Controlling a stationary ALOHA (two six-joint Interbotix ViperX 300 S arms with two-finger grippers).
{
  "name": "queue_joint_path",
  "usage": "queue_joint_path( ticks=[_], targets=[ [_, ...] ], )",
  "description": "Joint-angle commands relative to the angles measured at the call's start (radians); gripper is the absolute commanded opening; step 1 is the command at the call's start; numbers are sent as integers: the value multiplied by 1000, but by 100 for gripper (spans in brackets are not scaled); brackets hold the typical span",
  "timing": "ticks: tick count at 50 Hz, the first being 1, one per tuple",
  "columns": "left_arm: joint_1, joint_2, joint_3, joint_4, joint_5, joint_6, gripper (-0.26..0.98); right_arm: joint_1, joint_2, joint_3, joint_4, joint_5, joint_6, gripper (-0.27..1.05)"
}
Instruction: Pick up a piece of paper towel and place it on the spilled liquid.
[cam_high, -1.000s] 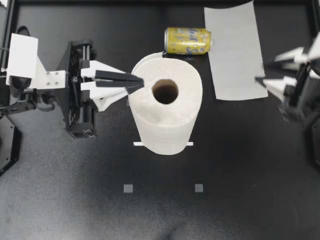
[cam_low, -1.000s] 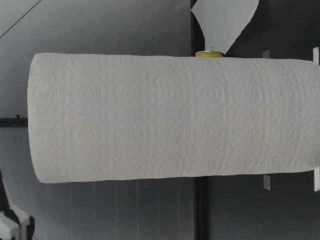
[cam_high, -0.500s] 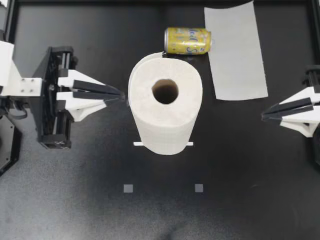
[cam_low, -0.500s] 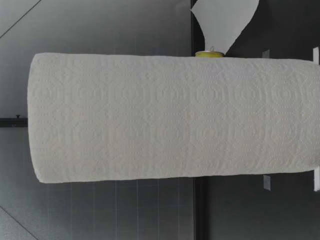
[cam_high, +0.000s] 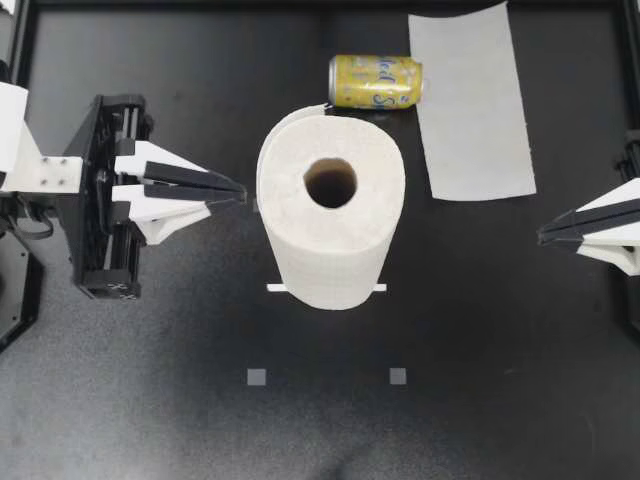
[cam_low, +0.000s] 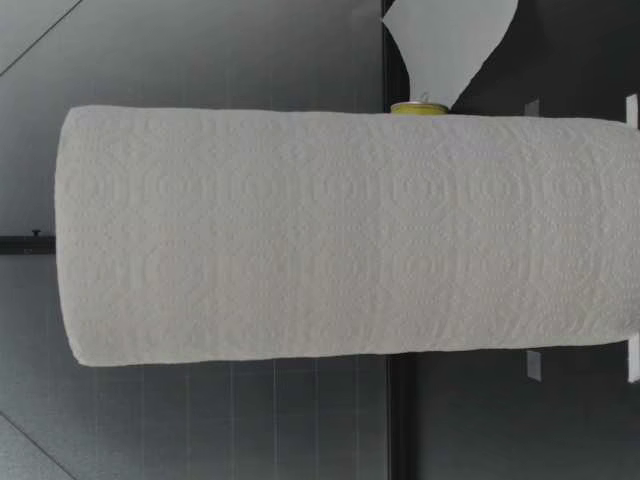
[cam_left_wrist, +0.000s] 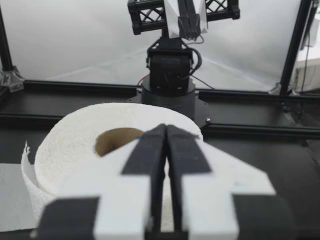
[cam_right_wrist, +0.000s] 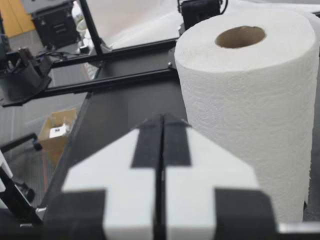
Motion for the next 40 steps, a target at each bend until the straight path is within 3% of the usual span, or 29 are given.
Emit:
queue_joint_path(
  ticks=[1,40],
  targets=[
    [-3,-5,-17,3,-3,0,13,5,2,-12,2,-9,-5,5],
    [-5,0,-23,2,-11,2,13,5,-5,-14,-2,-18,-6,5]
  ],
)
